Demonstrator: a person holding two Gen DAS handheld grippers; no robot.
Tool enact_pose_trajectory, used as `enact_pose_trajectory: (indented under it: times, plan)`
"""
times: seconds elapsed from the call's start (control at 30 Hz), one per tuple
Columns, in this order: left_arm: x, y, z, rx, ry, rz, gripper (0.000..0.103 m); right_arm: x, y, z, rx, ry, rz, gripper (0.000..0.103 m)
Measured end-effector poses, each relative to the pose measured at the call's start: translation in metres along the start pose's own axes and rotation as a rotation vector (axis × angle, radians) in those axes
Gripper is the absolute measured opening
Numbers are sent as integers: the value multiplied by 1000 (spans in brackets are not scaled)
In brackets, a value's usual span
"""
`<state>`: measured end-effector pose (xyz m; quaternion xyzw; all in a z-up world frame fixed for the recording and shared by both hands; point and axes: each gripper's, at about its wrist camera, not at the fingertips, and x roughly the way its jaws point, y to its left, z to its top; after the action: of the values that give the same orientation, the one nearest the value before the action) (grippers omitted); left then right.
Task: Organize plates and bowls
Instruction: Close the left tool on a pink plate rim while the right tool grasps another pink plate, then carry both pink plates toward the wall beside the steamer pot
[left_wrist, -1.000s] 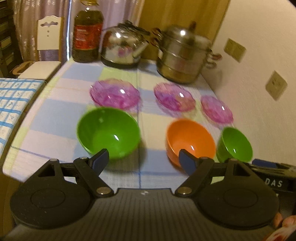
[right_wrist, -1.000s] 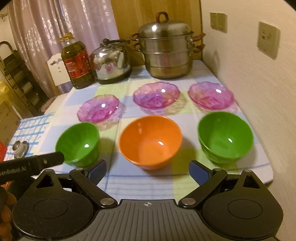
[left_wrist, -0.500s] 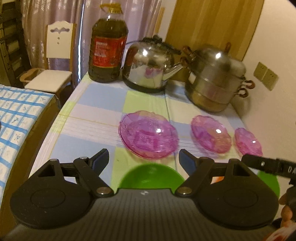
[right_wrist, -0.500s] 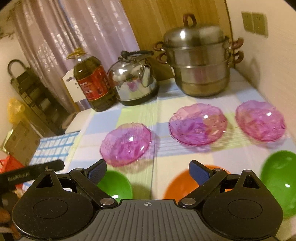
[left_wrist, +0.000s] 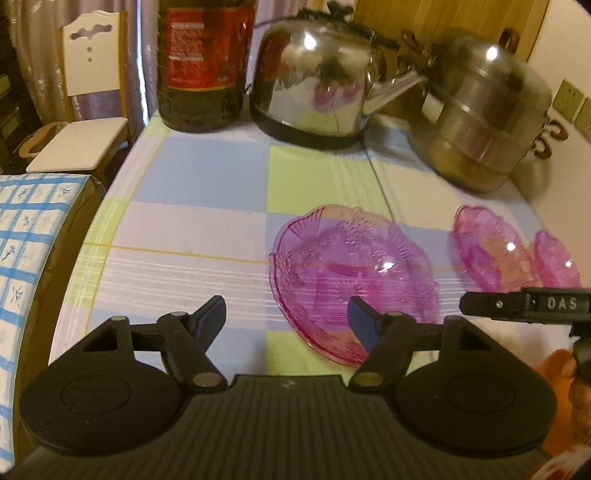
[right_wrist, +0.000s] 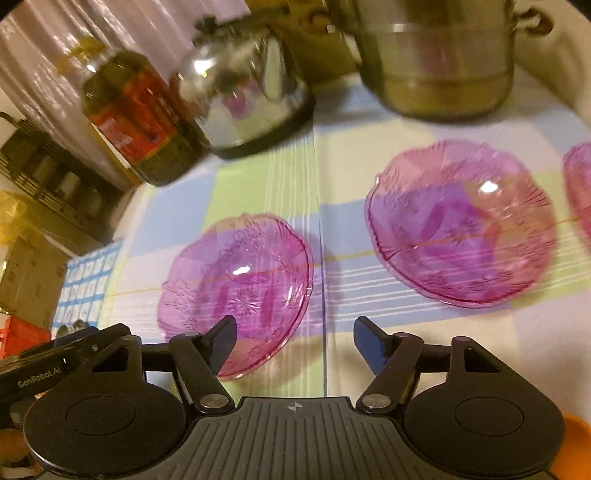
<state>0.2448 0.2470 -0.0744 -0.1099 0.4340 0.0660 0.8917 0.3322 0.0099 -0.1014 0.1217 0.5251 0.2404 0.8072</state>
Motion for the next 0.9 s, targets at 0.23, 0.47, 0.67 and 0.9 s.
enact_pose_trajectory:
  times: [0.23,0.47,0.67,0.9]
  plan:
    - [39,13,12,8,36,-27,48,41,4,14,8,79,-28,55]
    - [59,16,17,16,47,-40,31,60,2,18,5,111,-44,39]
    - [63,14,16,33,57,-35,9,67,4,18,-5,120,-63,15]
    - [54,11,18,48,56,-22,9,63,10,18,-12,113,-75,13]
